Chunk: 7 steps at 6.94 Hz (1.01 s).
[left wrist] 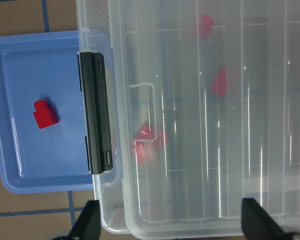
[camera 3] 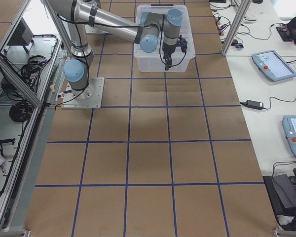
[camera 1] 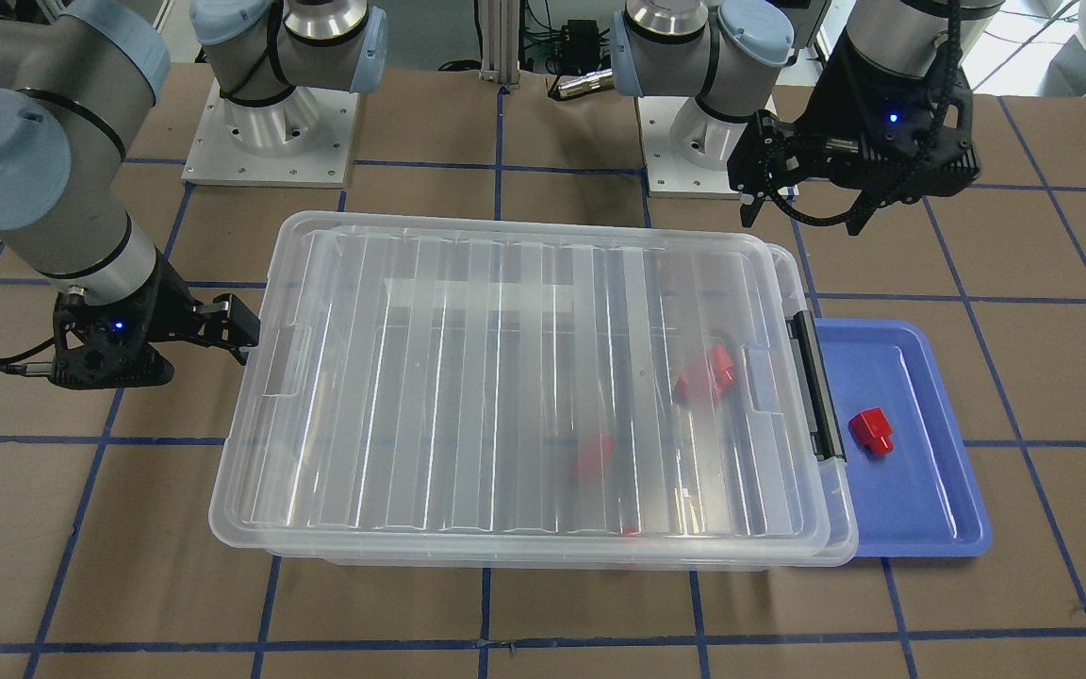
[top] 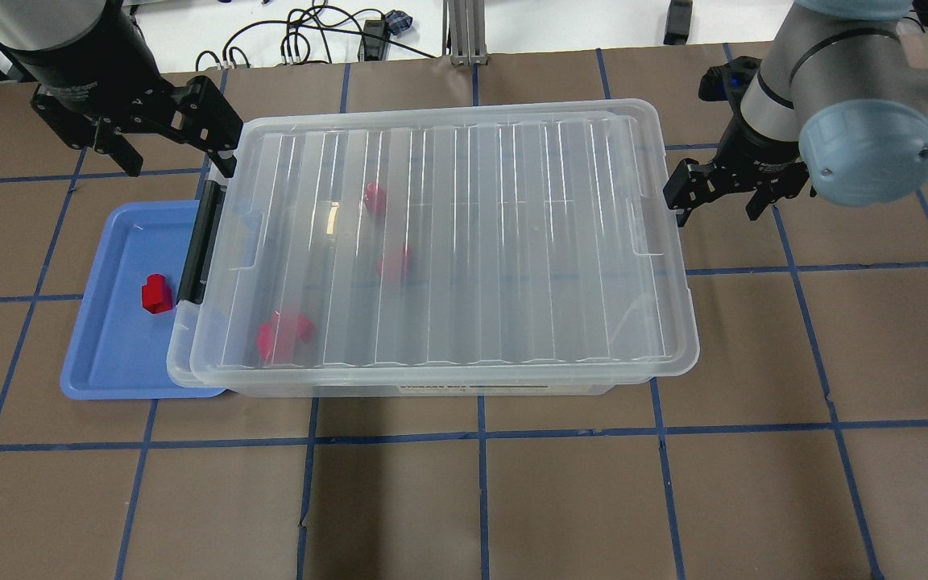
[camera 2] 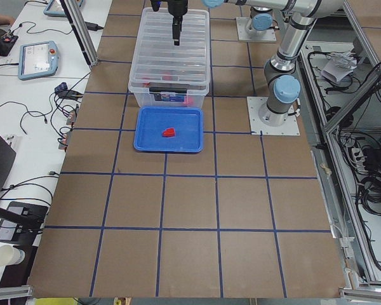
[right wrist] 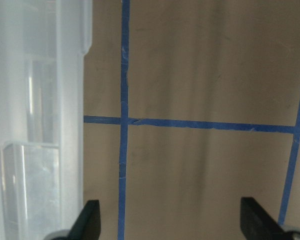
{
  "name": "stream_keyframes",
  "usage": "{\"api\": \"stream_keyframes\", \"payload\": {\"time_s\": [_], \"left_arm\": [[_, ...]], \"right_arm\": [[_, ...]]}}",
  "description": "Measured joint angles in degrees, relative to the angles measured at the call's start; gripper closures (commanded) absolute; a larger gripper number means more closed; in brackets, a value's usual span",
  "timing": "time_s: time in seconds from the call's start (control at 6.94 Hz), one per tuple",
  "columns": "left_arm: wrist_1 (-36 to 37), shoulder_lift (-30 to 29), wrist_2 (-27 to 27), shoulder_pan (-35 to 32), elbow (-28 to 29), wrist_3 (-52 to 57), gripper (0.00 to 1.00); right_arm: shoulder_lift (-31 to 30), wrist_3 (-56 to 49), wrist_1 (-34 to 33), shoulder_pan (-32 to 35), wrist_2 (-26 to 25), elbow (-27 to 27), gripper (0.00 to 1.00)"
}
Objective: Place red block in blue tray from box
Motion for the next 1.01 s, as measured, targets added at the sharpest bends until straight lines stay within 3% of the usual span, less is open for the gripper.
{"api": "stream_keyframes", "payload": {"time_s": [0.29, 0.72, 1.01], "left_arm": [[0.15, -0.03, 0.0, 0.01, -0.03, 0.0, 0.0], [0.27, -0.21, 0.0, -0.01, -0.08, 0.0, 0.0], [0.47, -0.36, -0.03, -0.01, -0.09, -0.06, 0.0]], "right_arm": [[-0.62, -0.44, 3.96, -0.07, -1.73, -4.26, 0.0], [-6.76, 1.94, 19.78, 2.31, -2.36, -12.03, 0.0], [-7.7, 4.02, 23.09, 4.49, -1.74, -13.07, 0.0]]}}
